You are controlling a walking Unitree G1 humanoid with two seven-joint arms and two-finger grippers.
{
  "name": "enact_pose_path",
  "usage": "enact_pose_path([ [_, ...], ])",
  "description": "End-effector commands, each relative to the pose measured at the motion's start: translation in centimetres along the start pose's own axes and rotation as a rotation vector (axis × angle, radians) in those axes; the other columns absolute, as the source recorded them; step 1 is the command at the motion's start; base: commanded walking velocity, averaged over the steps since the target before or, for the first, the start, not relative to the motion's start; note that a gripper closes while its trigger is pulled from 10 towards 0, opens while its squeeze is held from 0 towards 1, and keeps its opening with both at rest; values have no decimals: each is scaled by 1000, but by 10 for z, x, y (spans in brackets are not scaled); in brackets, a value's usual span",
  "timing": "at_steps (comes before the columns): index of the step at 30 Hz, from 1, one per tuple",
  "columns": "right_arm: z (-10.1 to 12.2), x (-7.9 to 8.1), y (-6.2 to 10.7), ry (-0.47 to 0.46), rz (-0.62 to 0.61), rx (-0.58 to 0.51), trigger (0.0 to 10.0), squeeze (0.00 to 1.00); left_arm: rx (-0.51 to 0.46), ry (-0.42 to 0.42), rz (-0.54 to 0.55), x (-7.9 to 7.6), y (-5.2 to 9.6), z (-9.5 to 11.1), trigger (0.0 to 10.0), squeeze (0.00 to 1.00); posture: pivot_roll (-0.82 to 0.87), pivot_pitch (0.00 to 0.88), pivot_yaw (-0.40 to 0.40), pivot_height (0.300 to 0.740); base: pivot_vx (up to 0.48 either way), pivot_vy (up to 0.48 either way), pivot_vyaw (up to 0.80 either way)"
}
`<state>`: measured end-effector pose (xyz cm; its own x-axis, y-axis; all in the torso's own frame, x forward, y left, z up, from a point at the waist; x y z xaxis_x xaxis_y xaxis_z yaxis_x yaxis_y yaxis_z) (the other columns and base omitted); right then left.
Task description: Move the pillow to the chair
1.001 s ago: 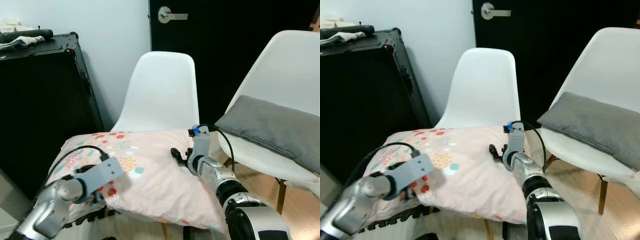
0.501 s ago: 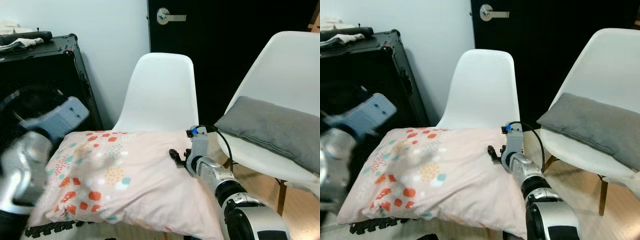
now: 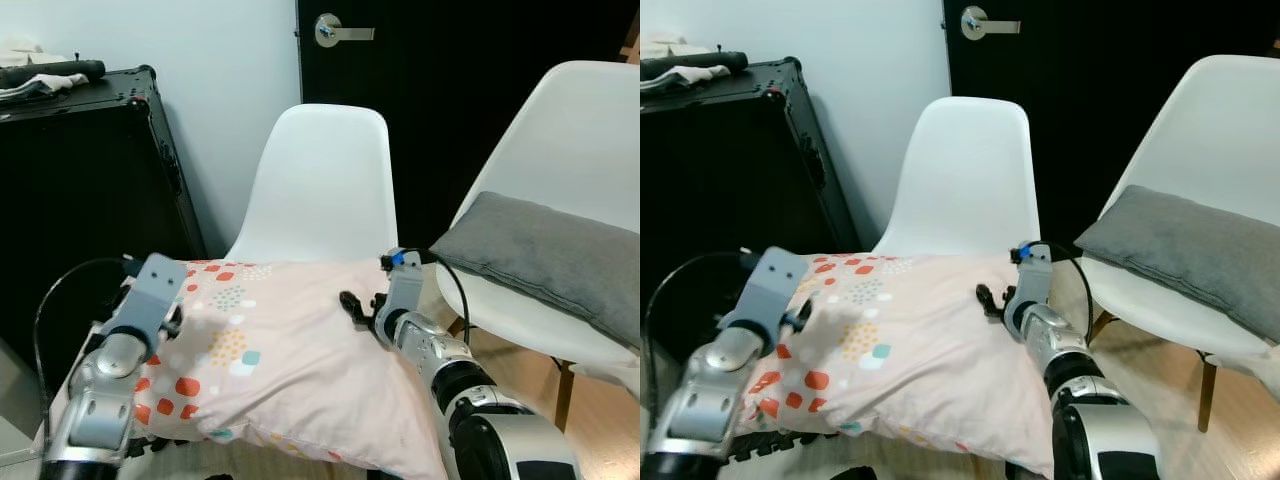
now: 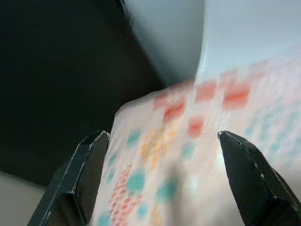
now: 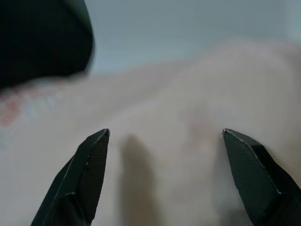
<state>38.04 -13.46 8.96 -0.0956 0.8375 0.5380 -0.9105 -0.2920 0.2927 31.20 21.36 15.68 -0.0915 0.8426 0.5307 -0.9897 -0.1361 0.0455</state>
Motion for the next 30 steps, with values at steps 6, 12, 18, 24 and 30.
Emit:
enact_pose_path([
  [6, 34, 22, 0, -73, 200, -155, 10000, 0, -100, 52, -17, -20, -3, 24, 10000, 0, -92, 19, 17, 614, 0, 0, 0],
  [12, 45, 27, 3, -93, 275, -202, 10000, 0, -80, 51, -61, -45, -11, 25, 10000, 0, -99, 15, 21, 639, -160, 0, 0],
  [18, 47, 27, 4, -101, 292, -221, 10000, 0, -142, 105, -74, -54, -9, 38, 10000, 0, -98, 15, 23, 669, -240, 0, 0],
  [24, 46, 27, 4, -104, 296, -223, 10000, 0, -146, 111, -77, -55, -10, 38, 10000, 0, -95, 15, 26, 699, 0, 0, 0],
  [30, 45, 27, 4, -101, 292, -216, 10000, 0, -139, 84, -67, -55, -12, 34, 10000, 0, -93, 16, 27, 729, 0, 0, 0],
])
Point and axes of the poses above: a point about 5 cm out from each wrist's last joint towards the gripper, its own y axis pointing back from the gripper into the wrist, its own z axis along the axis of the wrist's last joint, x = y × z, the point moved 1 cm from there along -y, pointing out of the wrist towards the gripper, and after that the axes turned 10 degrees about -y, right-handed, at the moved point
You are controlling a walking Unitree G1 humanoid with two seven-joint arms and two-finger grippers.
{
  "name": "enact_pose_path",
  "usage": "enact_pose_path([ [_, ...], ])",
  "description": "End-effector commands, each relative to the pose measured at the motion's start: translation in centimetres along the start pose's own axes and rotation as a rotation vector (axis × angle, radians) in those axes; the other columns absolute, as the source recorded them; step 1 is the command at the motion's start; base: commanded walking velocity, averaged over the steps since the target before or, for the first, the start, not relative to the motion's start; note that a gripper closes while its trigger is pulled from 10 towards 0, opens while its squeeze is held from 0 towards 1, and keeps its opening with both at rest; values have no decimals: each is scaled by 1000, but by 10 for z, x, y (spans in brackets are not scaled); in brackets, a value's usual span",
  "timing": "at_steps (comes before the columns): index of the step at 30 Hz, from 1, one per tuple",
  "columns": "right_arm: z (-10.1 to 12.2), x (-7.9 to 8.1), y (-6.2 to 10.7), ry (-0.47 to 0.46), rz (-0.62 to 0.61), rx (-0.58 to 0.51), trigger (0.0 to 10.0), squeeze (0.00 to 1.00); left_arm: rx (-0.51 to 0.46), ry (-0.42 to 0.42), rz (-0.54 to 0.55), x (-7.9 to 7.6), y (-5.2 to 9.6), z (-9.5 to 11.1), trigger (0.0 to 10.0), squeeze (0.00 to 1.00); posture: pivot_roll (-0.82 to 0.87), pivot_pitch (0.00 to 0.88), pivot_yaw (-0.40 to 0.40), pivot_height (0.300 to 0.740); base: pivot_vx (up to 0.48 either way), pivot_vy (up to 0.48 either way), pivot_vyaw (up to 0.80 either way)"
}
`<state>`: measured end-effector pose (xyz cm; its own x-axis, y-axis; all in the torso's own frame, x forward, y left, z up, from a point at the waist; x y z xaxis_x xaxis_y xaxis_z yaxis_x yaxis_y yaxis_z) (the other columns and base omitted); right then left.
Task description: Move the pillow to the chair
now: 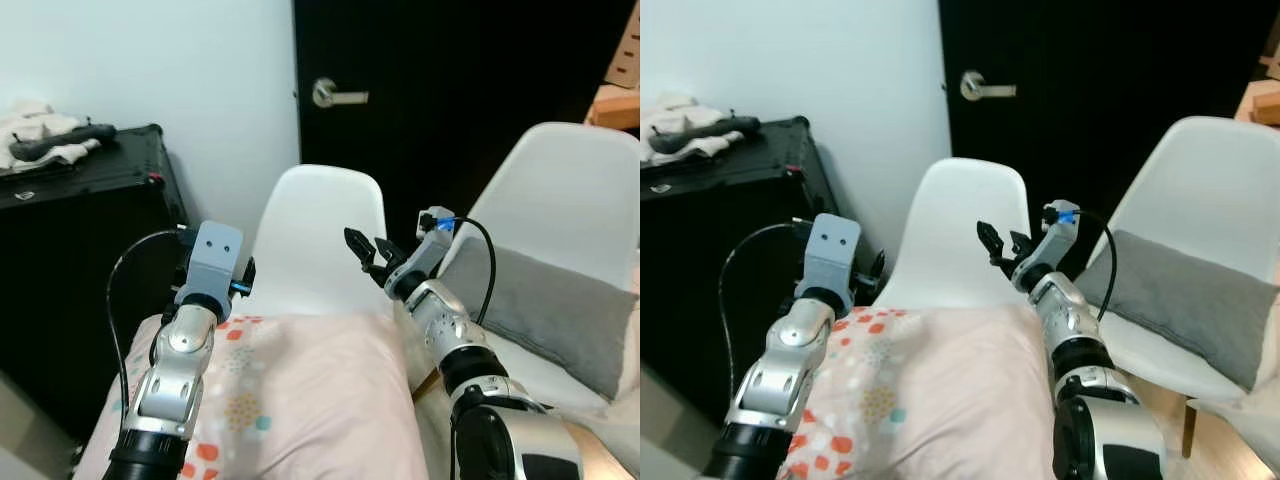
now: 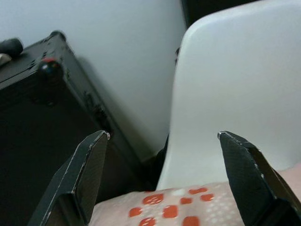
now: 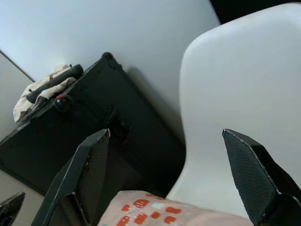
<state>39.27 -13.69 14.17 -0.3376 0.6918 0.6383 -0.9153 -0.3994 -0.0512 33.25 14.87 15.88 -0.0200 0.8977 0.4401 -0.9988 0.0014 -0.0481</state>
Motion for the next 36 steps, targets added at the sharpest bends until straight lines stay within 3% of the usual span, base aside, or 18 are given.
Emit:
enact_pose_path([
  [1, -3, 0, -1, -15, -6, 3, 10000, 0, 12, -22, 8, 1, 0, -5, 10000, 0, -93, 17, 24, 734, 0, 0, 0],
  [10, -16, -20, 10, 71, -130, 73, 10000, 0, 65, -29, -4, -5, 3, -22, 10000, 0, -96, 18, 23, 740, 0, 0, 0],
  [14, -22, -42, 24, 92, -265, 100, 10000, 0, 134, -27, -18, -11, 9, -42, 10000, 0, -99, 19, 22, 740, 0, 0, 0],
  [26, -22, -57, 34, 144, -372, 109, 10000, 0, 172, -56, -33, -16, 9, -55, 10000, 0, -106, 10, 24, 740, -322, 0, 0],
  [29, -25, -68, 43, 163, -449, 126, 10000, 0, 182, -60, -41, -18, 10, -59, 10000, 0, -105, 4, 25, 740, -398, 0, 0],
  [33, -43, -91, 69, 205, -573, 218, 10000, 0, 243, -60, -59, -23, 16, -78, 10000, 0, -110, 0, 23, 740, -398, 0, -372],
  [36, -50, -98, 79, 208, -614, 250, 10000, 0, 265, -50, -60, -24, 18, -84, 10000, 0, -109, 0, 23, 740, -395, 0, -494],
])
Point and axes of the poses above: a point about 5 cm out from each wrist's last joint towards the gripper, its own y axis pointing back from the gripper into the wrist, its own z axis along the axis of the wrist's last joint, x = y × z, the point moved 1 cm from there along -y, pointing out of the wrist towards the gripper, and after that the axes turned 10 degrees about -y, right-handed, at the moved point
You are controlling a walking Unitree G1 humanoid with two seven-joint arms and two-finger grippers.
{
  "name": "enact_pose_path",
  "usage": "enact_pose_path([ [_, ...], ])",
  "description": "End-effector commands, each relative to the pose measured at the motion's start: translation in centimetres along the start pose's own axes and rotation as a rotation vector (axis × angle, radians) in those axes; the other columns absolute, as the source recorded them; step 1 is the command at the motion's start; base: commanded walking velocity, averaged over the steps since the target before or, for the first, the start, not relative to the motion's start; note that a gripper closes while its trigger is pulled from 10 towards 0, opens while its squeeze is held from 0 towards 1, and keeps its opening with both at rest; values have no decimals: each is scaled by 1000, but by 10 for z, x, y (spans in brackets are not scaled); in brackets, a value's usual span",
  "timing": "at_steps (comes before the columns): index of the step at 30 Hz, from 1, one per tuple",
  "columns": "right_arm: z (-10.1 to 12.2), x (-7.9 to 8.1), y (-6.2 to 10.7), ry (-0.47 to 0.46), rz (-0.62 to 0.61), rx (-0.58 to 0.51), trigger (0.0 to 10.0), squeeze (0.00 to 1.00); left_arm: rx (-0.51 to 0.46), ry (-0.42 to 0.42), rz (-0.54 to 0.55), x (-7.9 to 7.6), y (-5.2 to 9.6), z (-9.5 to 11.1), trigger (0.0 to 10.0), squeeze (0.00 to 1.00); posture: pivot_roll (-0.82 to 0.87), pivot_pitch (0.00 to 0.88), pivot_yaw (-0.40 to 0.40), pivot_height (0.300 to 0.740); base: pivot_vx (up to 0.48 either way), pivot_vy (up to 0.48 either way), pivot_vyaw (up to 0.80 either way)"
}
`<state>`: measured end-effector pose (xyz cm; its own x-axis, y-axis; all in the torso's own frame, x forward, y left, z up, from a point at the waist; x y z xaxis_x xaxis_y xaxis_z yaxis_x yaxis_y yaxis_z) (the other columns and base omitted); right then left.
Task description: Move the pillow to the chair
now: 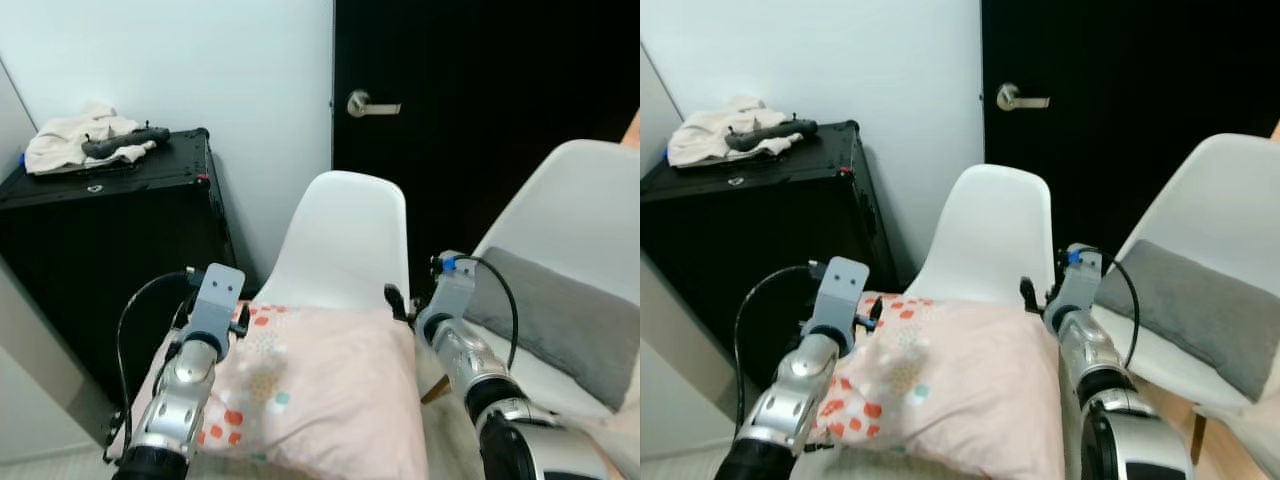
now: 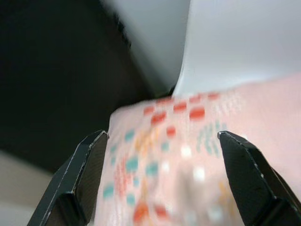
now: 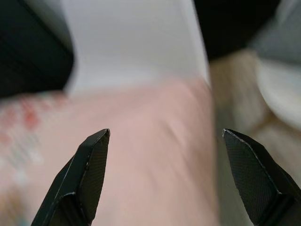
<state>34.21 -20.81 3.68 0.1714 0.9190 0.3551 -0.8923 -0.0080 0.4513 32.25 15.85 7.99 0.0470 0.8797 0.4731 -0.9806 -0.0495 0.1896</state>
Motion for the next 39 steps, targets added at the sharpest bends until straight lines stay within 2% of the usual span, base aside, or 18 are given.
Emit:
enact_pose_path([
  [1, -10, -7, 2, 32, -41, 44, 10000, 0, 51, 3, 0, 0, 3, -18, 10000, 0, -109, 0, 22, 740, -334, 0, -494],
  [5, -25, -21, 8, 52, -95, 92, 10000, 0, 96, 24, -6, -2, 5, -31, 10000, 0, -110, 0, 20, 740, -167, 0, -491],
  [8, -52, -48, 21, 98, -189, 180, 10000, 0, 222, 43, -13, -6, 13, -69, 10000, 0, -115, 0, 21, 740, 0, 0, -494],
  [9, -52, -48, 21, 98, -189, 180, 10000, 0, 222, 43, -13, -6, 13, -69, 10000, 0, -115, 0, 21, 740, 0, 0, -494],
  [10, -60, -55, 26, 116, -216, 207, 10000, 0, 264, 42, -19, -7, 17, -82, 10000, 0, -114, 0, 21, 740, 0, 0, -494],
  [13, -89, -78, 44, 143, -290, 302, 10000, 0, 428, -22, -52, -13, 40, -129, 10000, 0, -118, 0, 21, 740, 0, 0, -494],
  [15, -89, -78, 44, 143, -290, 302, 10000, 0, 428, -22, -52, -13, 40, -129, 10000, 0, -118, 0, 21, 740, 0, 0, -494],
  [17, -103, -87, 54, 149, -321, 348, 10000, 0, 533, -12, -64, -17, 57, -154, 10000, 0, -122, 0, 21, 740, 0, 0, -494],
  [18, -103, -87, 54, 149, -321, 348, 10000, 0, 533, -12, -64, -17, 57, -154, 10000, 0, -122, 0, 21, 740, 0, 0, -494],
  [20, -120, -98, 67, 148, -351, 402, 10000, 0, 659, 22, -72, -21, 84, -183, 10000, 0, -124, 0, 22, 740, 0, 0, -494],
  [21, -120, -98, 67, 148, -351, 402, 10000, 0, 659, 22, -72, -21, 84, -183, 10000, 0, -124, 0, 22, 740, 0, 0, -494],
  [22, -128, -103, 73, 147, -367, 430, 10000, 0, 708, 26, -82, -24, 97, -194, 10000, 0, -127, 0, 20, 740, 0, 0, -494],
  [24, -128, -103, 73, 147, -367, 430, 10000, 0, 708, 26, -82, -24, 97, -194, 10000, 0, -127, 0, 20, 740, 0, 0, -494],
  [26, -141, -112, 85, 138, -395, 474, 10000, 0, 793, 65, -95, -31, 118, -210, 10000, 0, -128, 0, 17, 740, 0, 0, -488],
  [27, -141, -112, 85, 138, -395, 474, 10000, 0, 793, 65, -95, -31, 118, -210, 10000, 0, -128, 0, 17, 740, 0, 0, -488],
  [32, -158, -122, 101, 141, -426, 542, 10000, 0, 904, 62, -143, -43, 145, -227, 10000, 0, -131, 0, 10, 740, 0, 0, -494],
  [34, -167, -124, 110, 200, -417, 606, 10000, 0, 982, 24, -201, -50, 164, -236, 10000, 0, -142, 0, 8, 740, 0, 0, -491],
  [39, -169, -128, 114, 279, -391, 650, 10000, 0, 1006, -2, -234, -53, 170, -239, 10000, 0, -143, 0, 2, 740, 0, 0, -491],
])
Point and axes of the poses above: a point about 5 cm out from each wrist's last joint towards the gripper, its own y axis pointing back from the gripper into the wrist, its own z axis along the axis of the wrist's last joint, x = y × z, the point moved 1 cm from there along -y, pointing out of the wrist towards the gripper, and after that the axes turned 10 degrees about -y, right-handed, at the moved point
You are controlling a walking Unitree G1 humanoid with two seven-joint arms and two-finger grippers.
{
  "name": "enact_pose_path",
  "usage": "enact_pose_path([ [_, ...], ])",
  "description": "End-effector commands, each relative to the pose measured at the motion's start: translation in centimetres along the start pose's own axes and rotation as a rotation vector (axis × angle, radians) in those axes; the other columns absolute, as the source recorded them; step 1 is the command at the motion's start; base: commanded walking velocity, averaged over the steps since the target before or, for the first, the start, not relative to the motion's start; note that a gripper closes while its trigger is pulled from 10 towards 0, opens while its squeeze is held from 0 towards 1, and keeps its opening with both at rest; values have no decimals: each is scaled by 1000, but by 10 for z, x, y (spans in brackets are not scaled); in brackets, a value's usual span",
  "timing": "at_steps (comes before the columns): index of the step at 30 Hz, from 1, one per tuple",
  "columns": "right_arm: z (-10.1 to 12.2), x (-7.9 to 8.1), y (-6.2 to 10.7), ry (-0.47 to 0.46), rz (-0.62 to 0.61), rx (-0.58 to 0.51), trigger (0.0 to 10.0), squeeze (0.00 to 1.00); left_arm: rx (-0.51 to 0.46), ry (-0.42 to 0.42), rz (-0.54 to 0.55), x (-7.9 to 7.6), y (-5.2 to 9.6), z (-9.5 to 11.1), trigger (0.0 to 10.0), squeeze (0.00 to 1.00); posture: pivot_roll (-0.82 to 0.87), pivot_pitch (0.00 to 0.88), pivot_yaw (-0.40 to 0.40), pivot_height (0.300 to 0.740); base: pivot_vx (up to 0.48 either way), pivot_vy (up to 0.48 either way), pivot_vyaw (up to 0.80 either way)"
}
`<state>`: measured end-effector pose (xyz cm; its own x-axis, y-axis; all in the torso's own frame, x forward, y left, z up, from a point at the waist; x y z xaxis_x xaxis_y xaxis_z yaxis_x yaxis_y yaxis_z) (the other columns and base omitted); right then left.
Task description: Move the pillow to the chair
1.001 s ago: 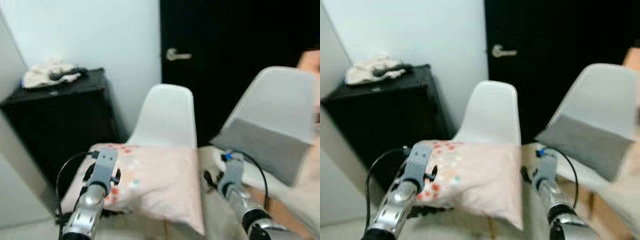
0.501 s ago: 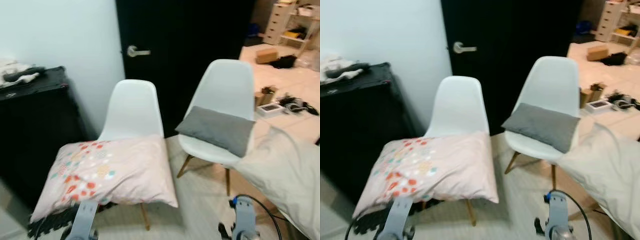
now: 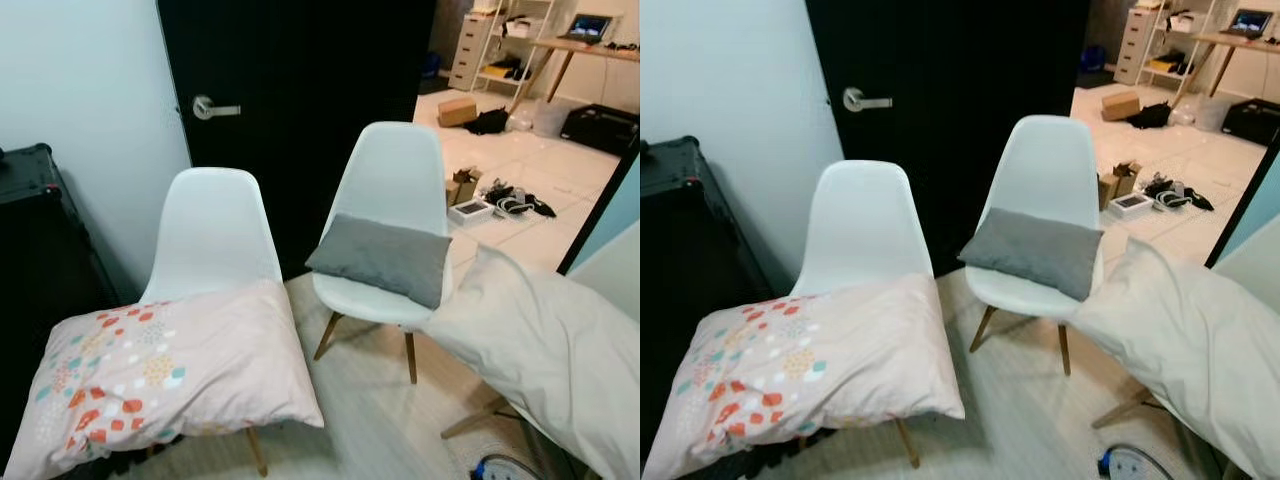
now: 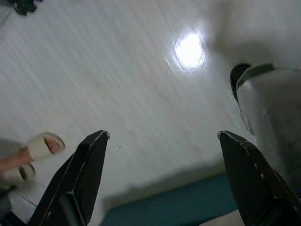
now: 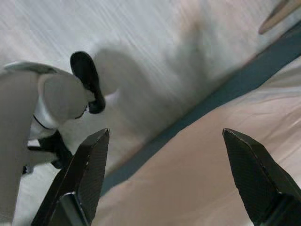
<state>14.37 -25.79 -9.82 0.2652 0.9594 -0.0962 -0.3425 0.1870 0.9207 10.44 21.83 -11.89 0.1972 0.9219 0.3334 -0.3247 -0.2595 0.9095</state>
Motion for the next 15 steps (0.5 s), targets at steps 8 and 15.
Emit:
enact_pose_path([
  [8, 17, -13, 2, 109, 4, -18, 10000, 0, -51, -67, -16, -5, 0, 16, 10000, 0, -135, 0, -1, 740, 0, 0, -491],
  [15, 20, -5, 1, 145, 21, -15, 10000, 0, -51, -109, -29, -9, 0, 16, 10000, 0, -137, 0, 2, 740, 0, 0, -495],
])
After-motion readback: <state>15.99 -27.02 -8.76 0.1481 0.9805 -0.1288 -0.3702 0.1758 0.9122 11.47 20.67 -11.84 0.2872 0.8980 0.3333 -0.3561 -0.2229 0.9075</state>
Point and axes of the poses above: a point about 5 cm out from each wrist's last joint towards the gripper, its own y axis pointing back from the gripper into the wrist, its own z axis along the axis of the wrist's last joint, x = y × z, the point moved 1 cm from there along -y, pointing out of the wrist towards the gripper, and after that the axes turned 10 degrees about -y, right-handed, at the moved point
